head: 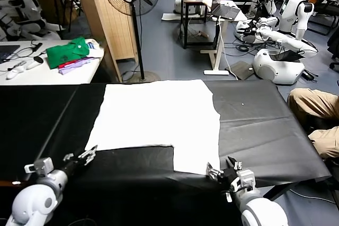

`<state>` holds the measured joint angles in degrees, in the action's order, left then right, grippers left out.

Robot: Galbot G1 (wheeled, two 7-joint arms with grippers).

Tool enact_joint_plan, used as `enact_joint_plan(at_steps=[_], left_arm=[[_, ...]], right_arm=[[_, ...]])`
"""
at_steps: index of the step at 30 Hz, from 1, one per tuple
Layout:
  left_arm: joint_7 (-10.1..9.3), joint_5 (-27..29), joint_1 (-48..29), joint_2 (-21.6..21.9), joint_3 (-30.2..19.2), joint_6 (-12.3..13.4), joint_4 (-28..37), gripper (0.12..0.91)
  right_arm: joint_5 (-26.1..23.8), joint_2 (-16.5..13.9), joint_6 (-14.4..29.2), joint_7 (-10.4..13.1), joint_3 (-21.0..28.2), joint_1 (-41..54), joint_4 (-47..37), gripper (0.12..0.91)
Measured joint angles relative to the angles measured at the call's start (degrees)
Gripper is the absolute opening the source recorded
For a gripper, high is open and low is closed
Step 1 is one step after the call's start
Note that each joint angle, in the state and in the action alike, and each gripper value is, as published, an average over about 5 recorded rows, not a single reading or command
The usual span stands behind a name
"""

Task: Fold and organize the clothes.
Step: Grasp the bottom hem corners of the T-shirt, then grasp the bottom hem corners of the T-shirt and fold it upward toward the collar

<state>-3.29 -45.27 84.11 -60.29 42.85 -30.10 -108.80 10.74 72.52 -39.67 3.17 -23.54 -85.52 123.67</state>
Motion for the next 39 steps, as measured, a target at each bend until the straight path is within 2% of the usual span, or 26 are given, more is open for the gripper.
enact_joint_plan(at_steps=[4,6,8,15,21,23,26,30,39], left_arm=[[0.59,0.1,0.6,-0.2,0.0,0.2,-0.2,0.177],[0.71,0.2,1.1,-0.3,0.1,0.3,-0.7,0.137],[0.59,0.2,1.7,-0.5,0.2,0.3,-1.5,0.129],[0.05,-0.4,6.1,-0.2,2.4,0.5,-7.1,0.127],[-0.71,-2.7,14.3,1.3,7.5,1.8,-13.9,0.127],[-1.19,-3.2,16.2,1.6,9.1,2.4,-15.4,0.127],[-1.52,-2.9,16.9,1.4,10.4,3.4,-16.4,0.127],[-1.39,-1.4,14.1,0.6,10.1,4.6,-15.8,0.127],[-0.85,3.5,4.1,-1.2,5.0,5.8,-9.0,0.127]], right_arm=[[0.0,0.4,0.0,0.9,-0.2,-0.5,0.7,0.262],[0.1,0.7,-0.2,1.5,-0.6,-1.1,1.6,0.169],[0.1,1.1,-0.7,2.0,-1.2,-2.1,3.1,0.125],[1.8,1.8,-2.5,3.9,-4.3,-7.7,10.6,0.120],[4.4,1.2,-2.3,4.5,-6.5,-11.8,15.3,0.120],[5.5,0.9,-1.0,4.3,-6.7,-11.7,15.4,0.120],[6.4,0.3,3.4,3.7,-6.7,-10.0,13.5,0.121],[7.1,-0.7,9.4,2.6,-5.9,-5.0,7.0,0.121],[3.5,-3.8,15.1,0.7,-0.8,9.1,-7.2,0.121]])
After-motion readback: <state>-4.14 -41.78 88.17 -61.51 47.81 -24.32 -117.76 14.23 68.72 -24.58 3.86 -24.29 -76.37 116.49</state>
